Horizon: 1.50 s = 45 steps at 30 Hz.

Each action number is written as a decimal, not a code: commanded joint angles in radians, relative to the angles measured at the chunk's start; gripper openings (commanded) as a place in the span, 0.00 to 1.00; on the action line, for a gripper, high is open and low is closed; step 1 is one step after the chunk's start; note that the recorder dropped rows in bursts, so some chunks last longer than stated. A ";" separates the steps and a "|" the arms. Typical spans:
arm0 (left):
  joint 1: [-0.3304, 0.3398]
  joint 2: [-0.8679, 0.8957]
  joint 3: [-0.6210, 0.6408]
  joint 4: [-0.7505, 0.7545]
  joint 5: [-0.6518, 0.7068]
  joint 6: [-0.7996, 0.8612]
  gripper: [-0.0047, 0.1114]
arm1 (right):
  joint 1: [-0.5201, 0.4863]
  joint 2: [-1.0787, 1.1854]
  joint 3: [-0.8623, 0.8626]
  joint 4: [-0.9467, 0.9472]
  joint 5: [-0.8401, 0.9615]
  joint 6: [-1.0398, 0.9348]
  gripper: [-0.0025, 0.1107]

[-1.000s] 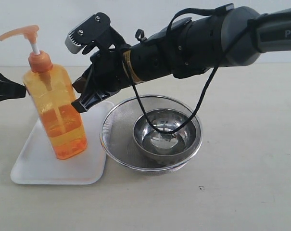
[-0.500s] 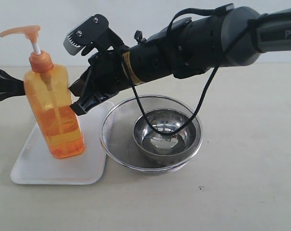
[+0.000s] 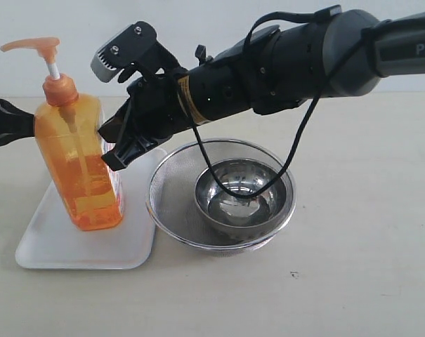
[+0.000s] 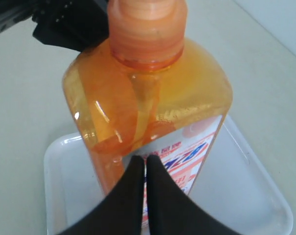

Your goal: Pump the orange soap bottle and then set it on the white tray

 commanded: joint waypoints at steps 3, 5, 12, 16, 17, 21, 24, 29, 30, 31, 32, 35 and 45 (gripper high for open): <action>0.000 -0.001 0.003 -0.057 0.005 0.047 0.08 | -0.002 -0.001 -0.005 0.003 -0.029 -0.021 0.02; 0.000 -0.001 0.003 -0.065 0.005 0.051 0.08 | -0.002 -0.001 -0.005 0.003 -0.029 -0.021 0.02; 0.000 -0.001 0.003 -0.070 0.005 0.062 0.08 | -0.002 -0.001 -0.005 0.003 -0.029 -0.025 0.02; 0.000 -0.001 0.003 -0.079 0.004 0.069 0.08 | -0.002 -0.001 -0.005 0.003 -0.029 -0.025 0.02; 0.000 -0.001 0.003 -0.095 0.004 0.081 0.08 | -0.002 -0.001 -0.005 0.003 -0.031 -0.029 0.02; 0.000 -0.001 -0.006 -0.099 0.012 0.083 0.08 | -0.002 -0.001 -0.005 0.003 -0.025 -0.032 0.02; 0.000 -0.001 -0.008 -0.096 0.012 0.083 0.08 | -0.002 -0.001 -0.005 0.003 -0.019 -0.032 0.02; 0.000 -0.001 -0.008 -0.096 0.010 0.083 0.08 | -0.002 -0.001 -0.005 0.003 -0.012 -0.032 0.02; 0.000 -0.001 -0.008 -0.096 0.010 0.083 0.08 | -0.002 -0.001 -0.005 0.003 -0.012 -0.032 0.02; 0.000 -0.001 -0.008 -0.096 0.010 0.083 0.08 | -0.002 -0.001 -0.005 0.003 -0.010 -0.032 0.02; 0.000 -0.001 -0.008 -0.096 0.010 0.083 0.08 | -0.002 -0.001 -0.005 0.003 -0.010 -0.032 0.02; 0.000 -0.001 -0.008 -0.096 0.010 0.083 0.08 | -0.002 -0.001 -0.005 0.003 -0.010 -0.032 0.02; 0.000 -0.001 -0.008 -0.062 -0.026 0.069 0.08 | -0.002 -0.001 -0.005 0.003 0.031 -0.032 0.02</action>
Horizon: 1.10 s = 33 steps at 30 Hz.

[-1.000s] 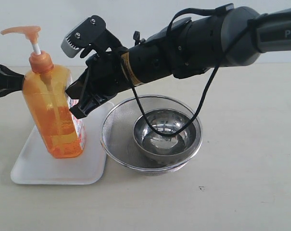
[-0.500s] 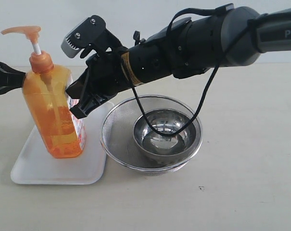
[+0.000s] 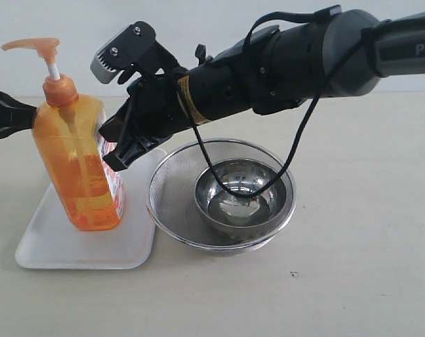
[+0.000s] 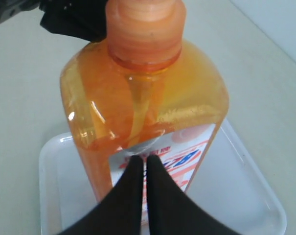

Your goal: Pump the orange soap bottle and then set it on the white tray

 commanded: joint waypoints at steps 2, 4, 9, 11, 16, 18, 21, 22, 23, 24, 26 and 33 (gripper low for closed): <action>0.000 -0.003 -0.006 0.015 -0.014 -0.018 0.08 | -0.002 -0.001 -0.005 0.003 0.036 -0.008 0.02; 0.000 -0.008 -0.006 0.032 -0.021 -0.031 0.08 | -0.002 -0.001 -0.005 0.003 0.036 -0.008 0.02; 0.000 -0.042 -0.006 0.099 -0.047 -0.082 0.08 | -0.002 -0.001 -0.005 0.003 0.057 -0.007 0.02; 0.002 -0.065 -0.006 0.141 -0.061 -0.118 0.08 | -0.003 -0.001 -0.005 0.003 0.061 -0.007 0.02; 0.036 -0.128 -0.006 0.217 -0.056 -0.206 0.08 | -0.003 -0.011 -0.005 0.003 0.075 -0.002 0.02; 0.057 -0.155 -0.004 0.233 -0.039 -0.227 0.08 | -0.005 -0.021 -0.005 0.003 0.078 -0.002 0.02; 0.087 -0.193 -0.002 0.250 -0.019 -0.259 0.08 | -0.021 -0.036 -0.005 0.003 0.070 0.007 0.02; 0.094 -0.208 0.003 0.252 -0.015 -0.266 0.08 | -0.032 -0.042 -0.003 0.003 0.069 0.015 0.02; 0.101 -0.224 0.007 0.252 -0.015 -0.266 0.08 | -0.041 -0.050 -0.001 0.003 0.063 0.023 0.02; 0.101 -0.236 0.017 0.252 -0.015 -0.266 0.08 | -0.052 -0.054 0.002 0.003 0.051 0.027 0.02; 0.101 -0.267 0.035 0.252 -0.018 -0.266 0.08 | -0.063 -0.072 0.020 0.003 0.046 0.027 0.02; 0.101 -0.367 0.077 0.254 -0.021 -0.287 0.08 | -0.080 -0.149 0.134 0.003 0.088 -0.011 0.02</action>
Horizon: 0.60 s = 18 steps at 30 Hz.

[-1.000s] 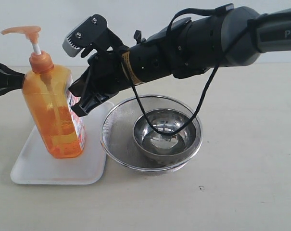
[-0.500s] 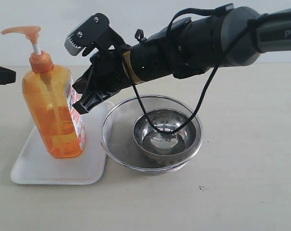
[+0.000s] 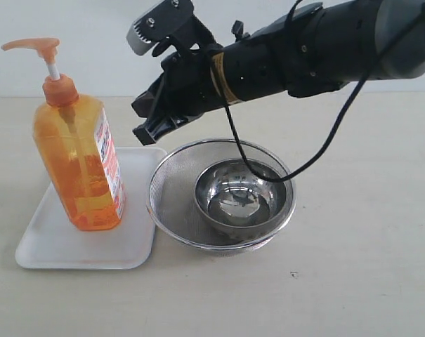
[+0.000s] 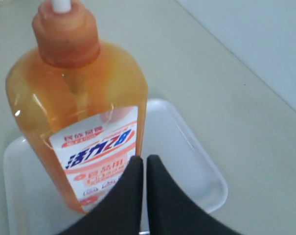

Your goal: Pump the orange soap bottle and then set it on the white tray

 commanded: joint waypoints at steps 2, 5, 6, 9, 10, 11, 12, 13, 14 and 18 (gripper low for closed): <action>0.002 -0.086 0.030 0.016 0.010 -0.040 0.08 | -0.017 -0.081 0.098 0.003 0.067 -0.028 0.02; 0.002 -0.146 0.036 0.099 0.009 -0.112 0.08 | -0.023 -0.126 0.143 0.003 0.105 -0.031 0.02; 0.002 -0.162 0.041 0.116 0.009 -0.130 0.08 | -0.023 -0.139 0.155 0.003 0.115 -0.034 0.02; 0.002 -0.225 0.057 0.140 0.011 -0.164 0.08 | -0.032 -0.183 0.194 0.003 0.142 -0.044 0.02; 0.002 -0.247 0.066 0.140 0.011 -0.175 0.08 | -0.038 -0.195 0.207 0.003 0.147 -0.044 0.02; 0.002 -0.270 0.072 0.140 0.011 -0.179 0.08 | -0.044 -0.210 0.220 0.003 0.152 -0.044 0.02; 0.002 -0.288 0.082 0.140 0.014 -0.188 0.08 | -0.044 -0.223 0.233 0.003 0.159 -0.044 0.02; 0.002 -0.310 0.091 0.149 0.022 -0.200 0.08 | -0.044 -0.236 0.243 0.003 0.176 -0.044 0.02; 0.002 -0.327 0.098 0.164 0.029 -0.212 0.08 | -0.044 -0.251 0.257 0.003 0.195 -0.044 0.02; 0.002 -0.406 0.110 0.210 0.060 -0.279 0.08 | -0.044 -0.308 0.303 0.003 0.219 -0.047 0.02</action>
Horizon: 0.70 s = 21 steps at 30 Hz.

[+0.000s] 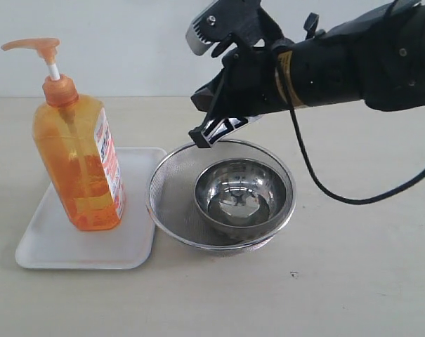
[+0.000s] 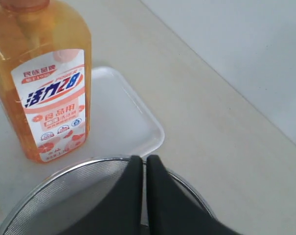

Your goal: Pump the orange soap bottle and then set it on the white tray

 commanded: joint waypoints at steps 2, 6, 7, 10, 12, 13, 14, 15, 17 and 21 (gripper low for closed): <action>0.002 -0.102 0.014 0.057 0.052 -0.090 0.08 | -0.007 -0.082 0.063 0.001 0.049 -0.010 0.02; 0.002 -0.175 0.014 0.064 0.070 -0.121 0.08 | -0.007 -0.132 0.107 0.001 0.103 -0.010 0.02; 0.002 -0.192 0.014 0.066 0.075 -0.129 0.08 | -0.007 -0.143 0.117 0.001 0.113 -0.010 0.02; 0.002 -0.232 0.014 0.103 0.091 -0.170 0.08 | -0.007 -0.180 0.150 0.001 0.132 -0.010 0.02; 0.002 -0.254 0.014 0.143 0.101 -0.213 0.08 | -0.007 -0.205 0.168 0.001 0.140 -0.008 0.02; 0.002 -0.262 0.014 0.164 0.106 -0.233 0.08 | -0.007 -0.214 0.174 0.001 0.143 -0.008 0.02; 0.002 -0.272 0.014 0.178 0.115 -0.247 0.08 | -0.007 -0.229 0.187 0.001 0.148 -0.008 0.02; 0.002 -0.280 0.014 0.184 0.117 -0.257 0.08 | -0.007 -0.239 0.195 0.001 0.153 -0.008 0.02; 0.002 -0.304 0.014 0.191 0.120 -0.271 0.08 | -0.007 -0.264 0.212 0.001 0.164 -0.008 0.02; 0.002 -0.352 0.014 0.191 0.131 -0.291 0.08 | -0.007 -0.304 0.233 0.001 0.173 0.003 0.02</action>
